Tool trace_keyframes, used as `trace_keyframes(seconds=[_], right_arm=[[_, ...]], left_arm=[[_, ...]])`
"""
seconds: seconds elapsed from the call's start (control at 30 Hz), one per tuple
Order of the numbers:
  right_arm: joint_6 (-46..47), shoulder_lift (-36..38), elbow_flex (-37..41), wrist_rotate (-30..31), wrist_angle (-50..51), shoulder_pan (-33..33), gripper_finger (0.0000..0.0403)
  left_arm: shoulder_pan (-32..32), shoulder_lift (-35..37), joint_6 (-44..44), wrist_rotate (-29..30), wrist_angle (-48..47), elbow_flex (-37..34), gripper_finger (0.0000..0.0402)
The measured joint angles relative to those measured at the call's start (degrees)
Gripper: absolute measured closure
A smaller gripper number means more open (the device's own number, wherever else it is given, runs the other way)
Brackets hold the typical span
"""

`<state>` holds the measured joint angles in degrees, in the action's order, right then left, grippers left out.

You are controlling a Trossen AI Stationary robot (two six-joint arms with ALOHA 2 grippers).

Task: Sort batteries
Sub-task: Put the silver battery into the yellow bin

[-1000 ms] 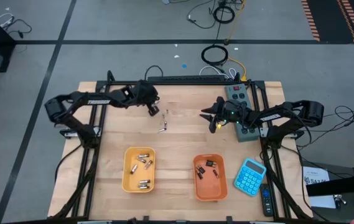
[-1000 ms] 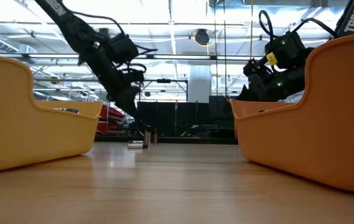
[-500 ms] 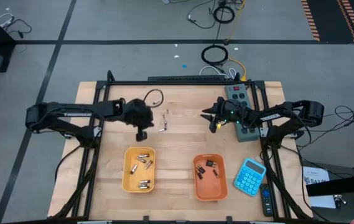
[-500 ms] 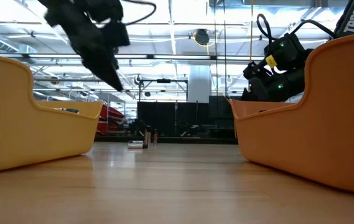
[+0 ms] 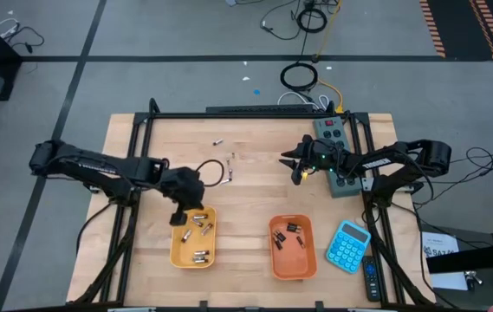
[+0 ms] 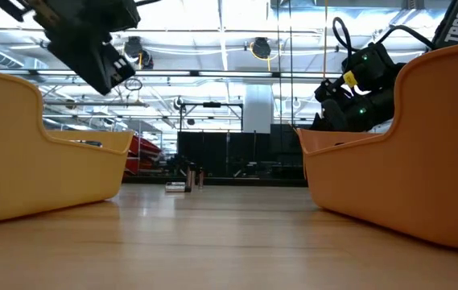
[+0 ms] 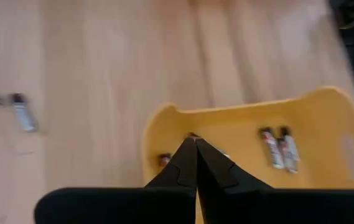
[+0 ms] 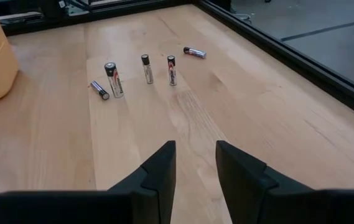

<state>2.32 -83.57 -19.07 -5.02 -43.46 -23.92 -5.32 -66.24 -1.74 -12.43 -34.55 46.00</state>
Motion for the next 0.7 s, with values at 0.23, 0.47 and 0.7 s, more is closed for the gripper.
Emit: trace_keyframes(seconds=[0.23, 0.47, 0.7], right_arm=[[0.08, 0.00, 0.00, -1.11, -1.61, 0.00, 0.0298], [0.24, 0.00, 0.00, -1.25, -2.27, 0.02, 0.0298], [0.16, 0.00, 0.00, -1.28, -2.18, 0.02, 0.0298]], left_arm=[[0.47, -1.08, -3.09, 10.24, 4.63, -0.02, 0.0379], [2.80, -9.15, 0.72, 18.95, 10.23, -0.02, 0.0303], [7.61, -13.80, 7.40, 19.20, 15.90, -0.02, 0.0291]])
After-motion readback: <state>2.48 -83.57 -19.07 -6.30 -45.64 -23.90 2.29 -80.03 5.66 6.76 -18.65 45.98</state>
